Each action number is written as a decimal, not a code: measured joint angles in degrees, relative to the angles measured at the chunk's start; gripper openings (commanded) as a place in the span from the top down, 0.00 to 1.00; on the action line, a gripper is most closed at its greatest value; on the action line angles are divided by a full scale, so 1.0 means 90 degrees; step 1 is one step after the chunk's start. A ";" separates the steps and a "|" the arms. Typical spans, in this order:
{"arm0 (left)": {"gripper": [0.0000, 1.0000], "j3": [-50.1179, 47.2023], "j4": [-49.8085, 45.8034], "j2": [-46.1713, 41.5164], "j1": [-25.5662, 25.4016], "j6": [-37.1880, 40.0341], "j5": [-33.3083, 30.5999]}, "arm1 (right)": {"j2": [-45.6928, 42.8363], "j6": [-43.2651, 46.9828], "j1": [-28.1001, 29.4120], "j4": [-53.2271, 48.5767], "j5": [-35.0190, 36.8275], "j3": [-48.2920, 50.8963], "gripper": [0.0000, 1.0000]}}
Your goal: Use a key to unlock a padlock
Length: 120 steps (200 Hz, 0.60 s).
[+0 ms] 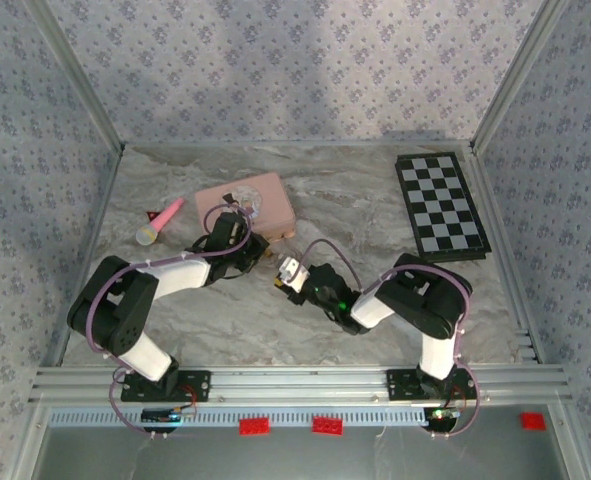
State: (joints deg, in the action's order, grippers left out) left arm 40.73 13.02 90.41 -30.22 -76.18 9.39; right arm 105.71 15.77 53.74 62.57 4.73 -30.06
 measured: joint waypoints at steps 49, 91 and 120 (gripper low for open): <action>1.00 0.0000 -0.0002 0.0000 -0.0029 -0.0002 -0.0019 | 0.0136 0.0119 -0.0117 0.0070 -0.0117 -0.0121 0.68; 1.00 0.0000 -0.0002 0.0000 -0.0063 -0.0032 -0.0049 | 0.0136 0.0185 -0.0117 0.0265 -0.0068 -0.0143 0.67; 1.00 0.0000 -0.0005 0.0000 -0.0092 -0.0056 -0.0114 | 0.0136 0.0209 -0.0117 0.0289 -0.0039 -0.0194 0.69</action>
State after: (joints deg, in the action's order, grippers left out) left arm 40.73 12.97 90.41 -31.05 -76.69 8.36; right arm 106.94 17.65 52.69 65.17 4.38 -31.81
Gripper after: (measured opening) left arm 0.138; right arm 0.315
